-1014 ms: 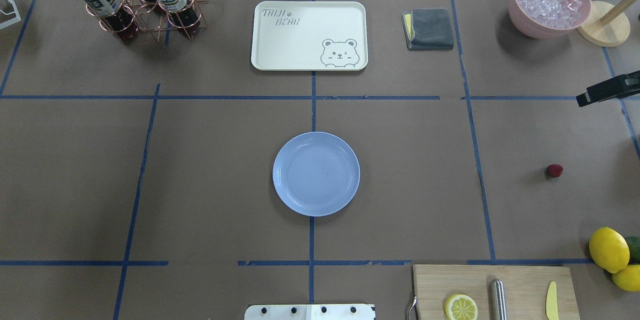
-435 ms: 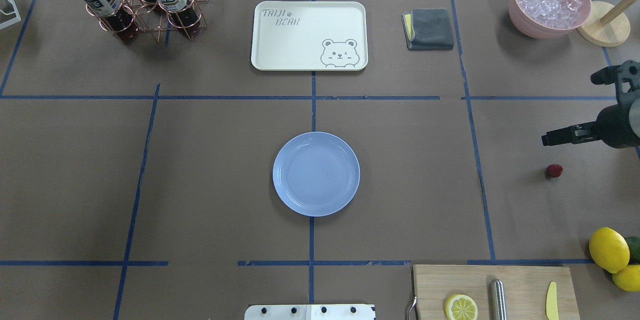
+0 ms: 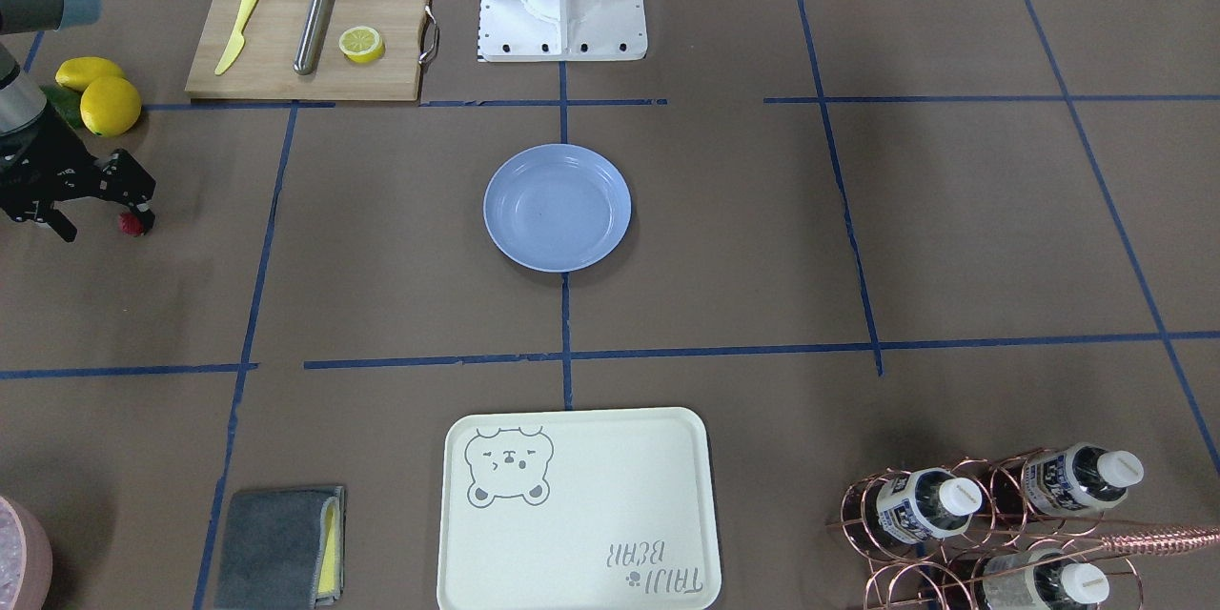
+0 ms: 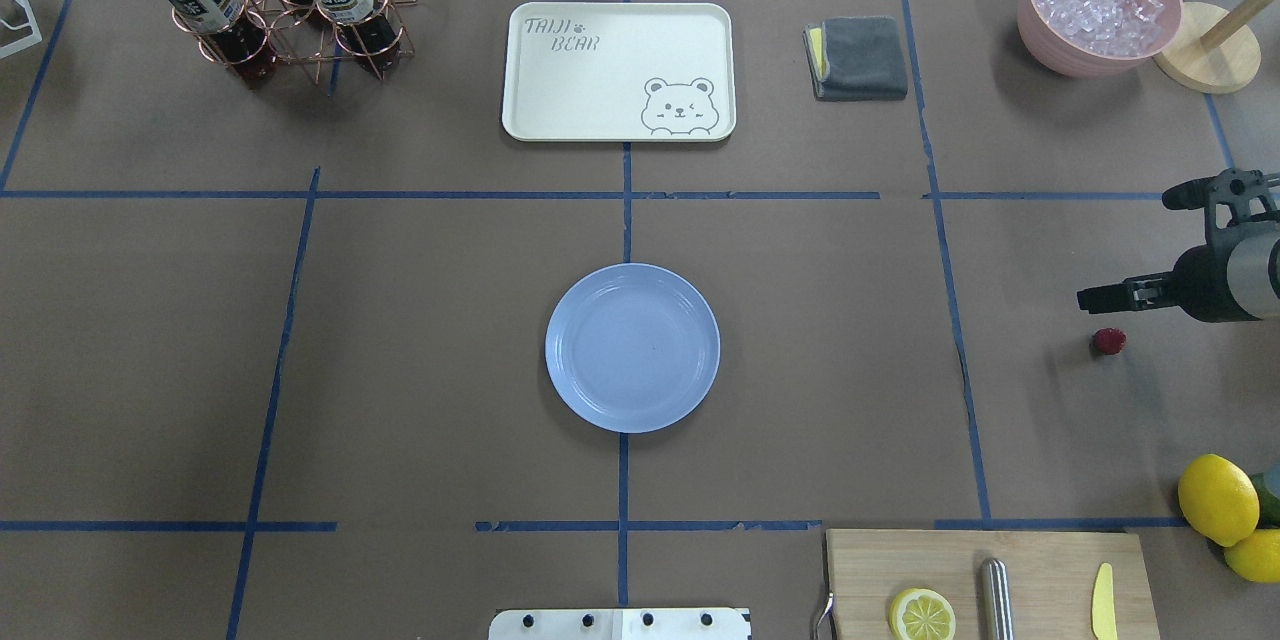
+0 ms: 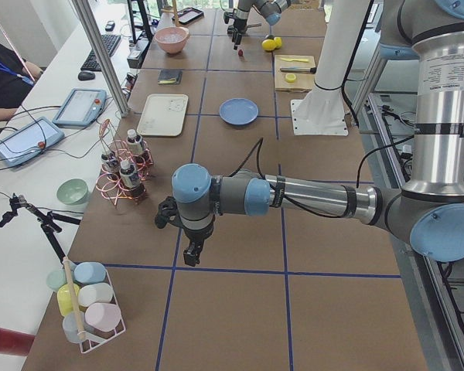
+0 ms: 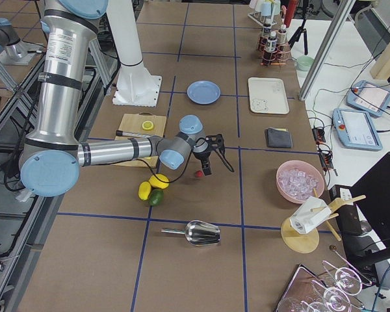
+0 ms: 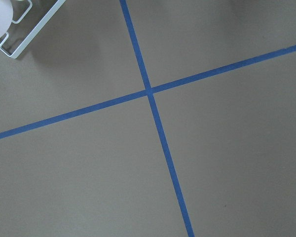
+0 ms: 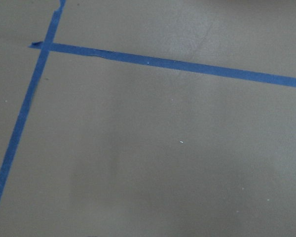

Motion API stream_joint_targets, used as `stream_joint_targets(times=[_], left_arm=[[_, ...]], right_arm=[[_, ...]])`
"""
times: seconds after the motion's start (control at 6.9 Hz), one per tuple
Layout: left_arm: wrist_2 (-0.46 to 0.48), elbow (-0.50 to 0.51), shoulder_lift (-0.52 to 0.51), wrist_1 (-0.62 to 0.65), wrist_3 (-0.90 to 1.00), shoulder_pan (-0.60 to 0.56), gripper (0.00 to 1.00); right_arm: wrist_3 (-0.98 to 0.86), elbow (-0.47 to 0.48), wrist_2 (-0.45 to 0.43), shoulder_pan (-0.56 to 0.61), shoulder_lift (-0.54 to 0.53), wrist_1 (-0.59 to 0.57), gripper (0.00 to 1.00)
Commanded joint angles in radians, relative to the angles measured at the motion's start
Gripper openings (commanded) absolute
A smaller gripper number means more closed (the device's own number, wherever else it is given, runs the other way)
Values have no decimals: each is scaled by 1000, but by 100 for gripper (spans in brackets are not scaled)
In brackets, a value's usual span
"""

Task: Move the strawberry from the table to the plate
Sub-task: 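Move the right gripper down over the red strawberry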

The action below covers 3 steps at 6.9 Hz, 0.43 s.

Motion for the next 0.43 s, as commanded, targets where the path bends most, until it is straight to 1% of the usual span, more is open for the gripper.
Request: stream_joint_targets(times=[0.0, 0.14, 0.29], left_arm=[[0, -1, 1, 0, 0, 0, 100], [0, -1, 1, 0, 0, -1, 100], [0, -2, 1, 0, 0, -1, 100]], right_arm=[[-1, -26, 5, -19, -2, 22, 100], [-3, -26, 7, -40, -3, 22, 99], [-1, -26, 7, -59, -9, 22, 96]])
